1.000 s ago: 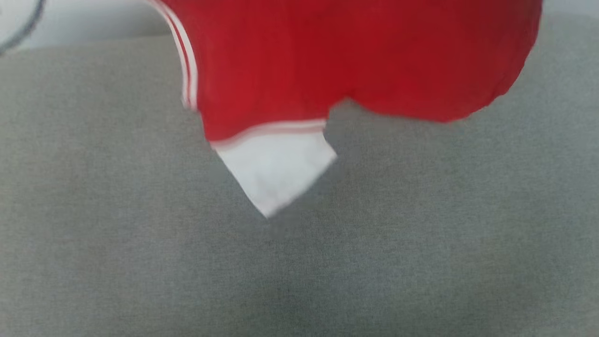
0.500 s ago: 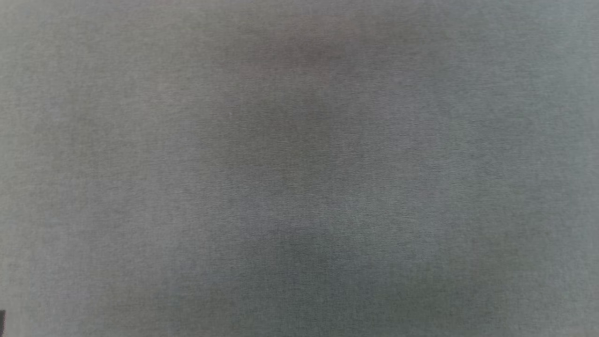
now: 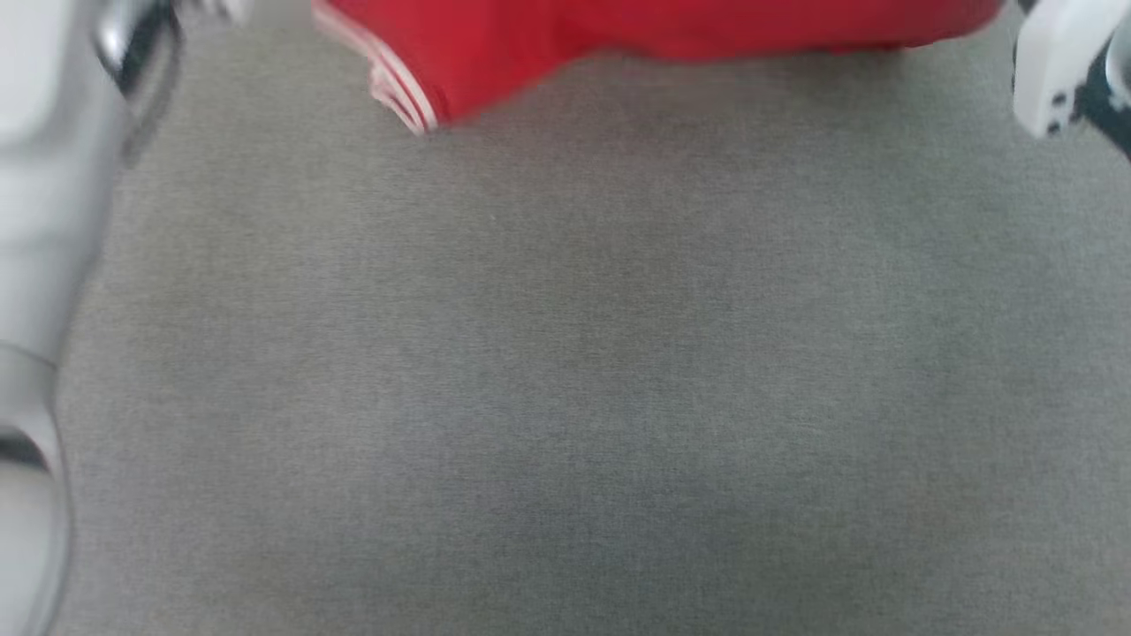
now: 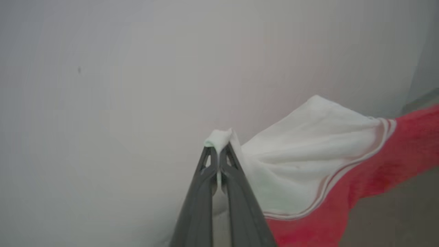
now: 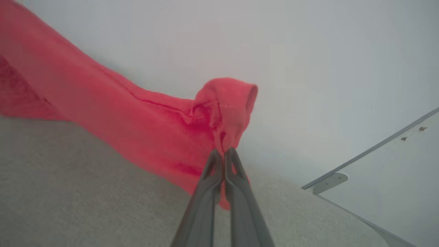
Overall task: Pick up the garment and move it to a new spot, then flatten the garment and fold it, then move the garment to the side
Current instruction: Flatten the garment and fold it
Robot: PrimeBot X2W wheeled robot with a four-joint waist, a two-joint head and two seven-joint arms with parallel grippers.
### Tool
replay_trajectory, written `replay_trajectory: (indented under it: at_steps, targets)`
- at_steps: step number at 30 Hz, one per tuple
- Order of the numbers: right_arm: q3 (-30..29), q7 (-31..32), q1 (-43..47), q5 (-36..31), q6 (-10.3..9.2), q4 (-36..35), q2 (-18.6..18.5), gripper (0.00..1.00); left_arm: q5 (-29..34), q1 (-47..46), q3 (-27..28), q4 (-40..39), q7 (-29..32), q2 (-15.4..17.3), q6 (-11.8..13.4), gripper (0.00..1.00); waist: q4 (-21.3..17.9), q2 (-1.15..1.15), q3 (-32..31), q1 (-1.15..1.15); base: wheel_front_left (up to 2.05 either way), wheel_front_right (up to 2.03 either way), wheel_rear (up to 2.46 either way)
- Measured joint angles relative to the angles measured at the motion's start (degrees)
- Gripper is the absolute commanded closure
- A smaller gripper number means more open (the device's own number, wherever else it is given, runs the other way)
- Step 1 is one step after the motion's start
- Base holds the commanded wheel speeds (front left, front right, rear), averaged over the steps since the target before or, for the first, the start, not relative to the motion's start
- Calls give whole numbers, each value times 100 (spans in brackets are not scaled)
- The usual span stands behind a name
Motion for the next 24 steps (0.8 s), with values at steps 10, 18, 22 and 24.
replay_trajectory:
  at_steps: [10, 18, 22, 24]
  targets:
    - [764, 479, 1055, 962, 0, -1406, -920, 100, -1784, 2114, -761, -1996, 2386, 798, -24, 100, 145, 0, -340, 0, 0, 0, 0]
    - [1126, 582, 1896, 1422, 0, -2358, -1658, 100, -2371, 3717, -834, -4045, 3401, 1552, 903, 100, 209, 0, -474, 0, 0, 0, 0]
    - [1239, 591, 2374, 1664, 0, -2758, -2003, 100, -2638, 4646, -865, -5202, 3719, 2001, 1604, 100, 203, 0, -497, 0, 0, 0, 0]
    - [1251, 589, 2571, 1768, -1, -2883, -2160, 100, -2748, 5039, -878, -5666, 3816, 2213, 1887, 100, 200, 0, -500, 0, 0, 0, 0]
